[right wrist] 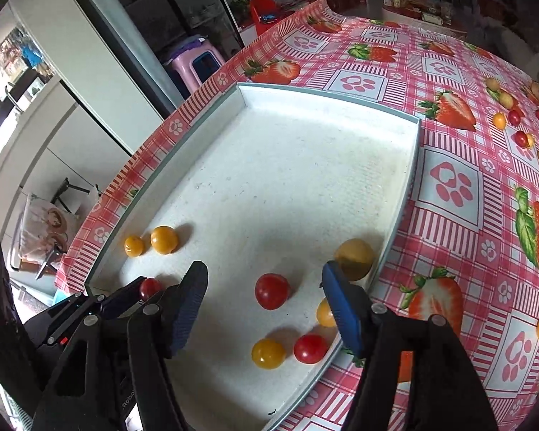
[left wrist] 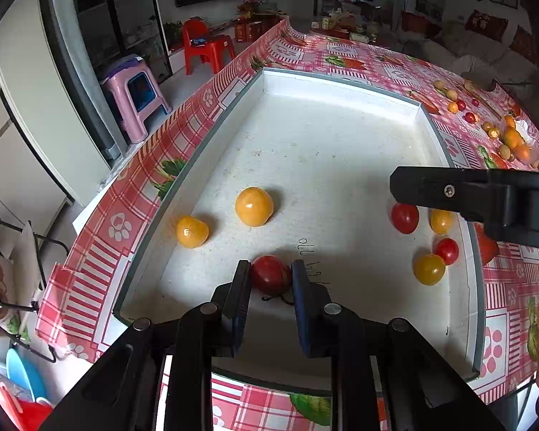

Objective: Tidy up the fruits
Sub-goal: 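Lower both tomatoes into the white tray and open both tools, then move both open tools back over the table toward the loose fruits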

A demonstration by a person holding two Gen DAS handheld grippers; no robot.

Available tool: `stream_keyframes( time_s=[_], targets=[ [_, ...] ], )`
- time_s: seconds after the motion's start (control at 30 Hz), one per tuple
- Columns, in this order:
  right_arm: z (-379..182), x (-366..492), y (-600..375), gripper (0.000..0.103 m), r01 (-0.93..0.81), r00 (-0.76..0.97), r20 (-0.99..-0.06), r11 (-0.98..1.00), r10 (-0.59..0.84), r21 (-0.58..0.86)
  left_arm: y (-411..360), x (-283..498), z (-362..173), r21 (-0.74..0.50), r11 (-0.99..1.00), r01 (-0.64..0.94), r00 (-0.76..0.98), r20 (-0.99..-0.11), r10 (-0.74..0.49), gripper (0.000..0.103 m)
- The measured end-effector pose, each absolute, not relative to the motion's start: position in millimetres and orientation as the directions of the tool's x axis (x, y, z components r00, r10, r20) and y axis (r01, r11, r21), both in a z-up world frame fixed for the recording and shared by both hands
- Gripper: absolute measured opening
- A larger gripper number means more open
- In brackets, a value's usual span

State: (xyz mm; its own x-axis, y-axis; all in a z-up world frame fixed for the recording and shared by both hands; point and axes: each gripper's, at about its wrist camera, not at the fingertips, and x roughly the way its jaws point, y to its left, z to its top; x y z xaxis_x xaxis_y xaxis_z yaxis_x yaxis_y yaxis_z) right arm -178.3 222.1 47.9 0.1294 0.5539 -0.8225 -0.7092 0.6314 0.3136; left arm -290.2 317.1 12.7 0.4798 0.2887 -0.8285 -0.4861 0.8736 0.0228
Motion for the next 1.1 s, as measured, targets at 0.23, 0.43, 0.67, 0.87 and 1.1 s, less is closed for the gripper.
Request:
stream_keyframes(
  time_s=[0.23,0.43,0.67,0.87,1.1],
  targets=[
    [64.4,-173.6,190.9,0.079,-0.676,0.172,-0.797,0.658,0.579,0.332,316.2,-299.5,15.5,0.011,0.868,-0.497,0.515,-0.801,0.305,0.084],
    [63.7,-167.2,151.0,0.079,-0.624,0.205,-0.793,0.701,0.574,0.345,313.6,-302.6,22.4,-0.002,0.869,-0.495,0.517,-0.805,0.293,0.084],
    [54.8,-152.1,91.5,0.079,-0.551,0.269,-0.811,0.774,0.519,0.313,286.2,-291.0,51.4,0.015,0.896,-0.444,0.571,-0.766,0.296,0.084],
    [43.2,-139.3,32.7,0.079,-0.457,0.346,-0.828,0.85,0.441,0.262,250.0,-267.5,70.2,0.009,0.932,-0.362,0.614,-0.751,0.246,0.084],
    [27.4,-135.9,-18.9,0.079,-0.38,0.406,-0.845,0.905,0.347,0.189,204.5,-222.1,76.4,0.003,0.967,-0.254,0.623,-0.764,0.166,0.084]
  ],
)
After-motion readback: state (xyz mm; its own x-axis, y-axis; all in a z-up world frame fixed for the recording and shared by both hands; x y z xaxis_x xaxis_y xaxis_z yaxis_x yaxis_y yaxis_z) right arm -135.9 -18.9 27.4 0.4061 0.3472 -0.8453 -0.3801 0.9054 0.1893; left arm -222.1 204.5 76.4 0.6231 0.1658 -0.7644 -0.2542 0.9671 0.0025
